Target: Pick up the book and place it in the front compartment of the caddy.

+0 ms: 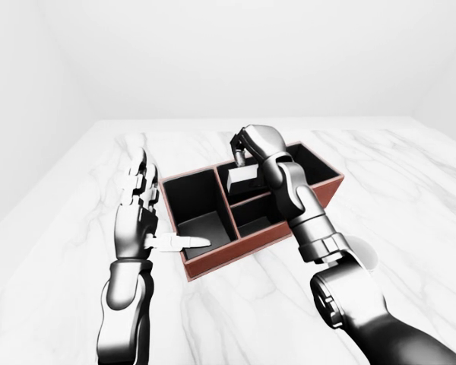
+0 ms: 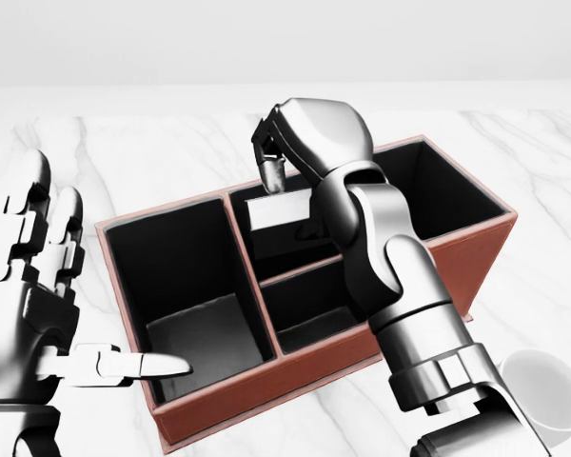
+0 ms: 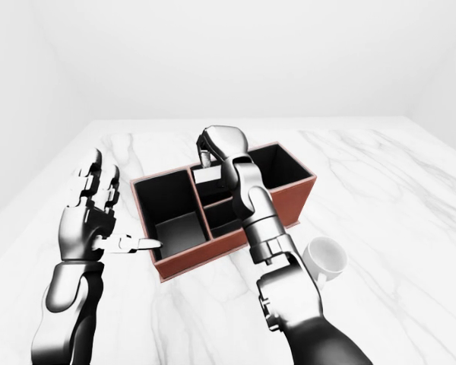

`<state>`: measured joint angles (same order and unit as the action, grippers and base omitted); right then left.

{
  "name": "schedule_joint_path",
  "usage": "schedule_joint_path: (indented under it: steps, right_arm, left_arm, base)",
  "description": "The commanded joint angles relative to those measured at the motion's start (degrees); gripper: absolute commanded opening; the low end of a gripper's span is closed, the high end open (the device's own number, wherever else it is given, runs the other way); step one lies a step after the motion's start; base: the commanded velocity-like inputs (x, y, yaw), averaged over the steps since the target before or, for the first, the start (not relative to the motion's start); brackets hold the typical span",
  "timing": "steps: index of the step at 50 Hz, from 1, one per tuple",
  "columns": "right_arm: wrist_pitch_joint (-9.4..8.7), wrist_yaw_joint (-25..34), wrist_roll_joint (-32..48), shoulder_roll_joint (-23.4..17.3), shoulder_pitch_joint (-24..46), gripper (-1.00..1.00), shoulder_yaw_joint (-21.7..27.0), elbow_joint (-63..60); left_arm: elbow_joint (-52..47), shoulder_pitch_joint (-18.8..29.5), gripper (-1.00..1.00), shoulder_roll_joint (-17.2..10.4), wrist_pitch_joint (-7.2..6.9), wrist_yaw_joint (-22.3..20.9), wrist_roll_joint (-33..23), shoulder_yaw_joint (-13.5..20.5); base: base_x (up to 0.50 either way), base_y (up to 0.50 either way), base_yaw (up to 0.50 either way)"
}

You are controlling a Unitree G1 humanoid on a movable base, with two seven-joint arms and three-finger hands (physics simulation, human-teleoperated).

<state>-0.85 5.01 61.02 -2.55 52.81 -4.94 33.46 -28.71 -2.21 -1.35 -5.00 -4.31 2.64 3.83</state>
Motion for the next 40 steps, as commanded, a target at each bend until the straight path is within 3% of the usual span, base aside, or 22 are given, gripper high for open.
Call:
schedule_joint_path:
  steps: [1,40]
  right_arm:
    - [1.05,-3.46,0.83,-0.19,2.66,-1.0,0.49,3.97]
    - [4.32,-11.01,0.49,-0.68,8.17,-1.0,0.05,18.23]
  left_arm:
    - [-0.4,0.02,1.0,0.0,0.0,0.0,0.11,0.07]
    - [-0.91,-0.07,1.0,0.01,0.0,-0.01,0.23,0.02]
  base:
    - [0.0,0.0,0.0]
    - [0.0,0.0,0.0]
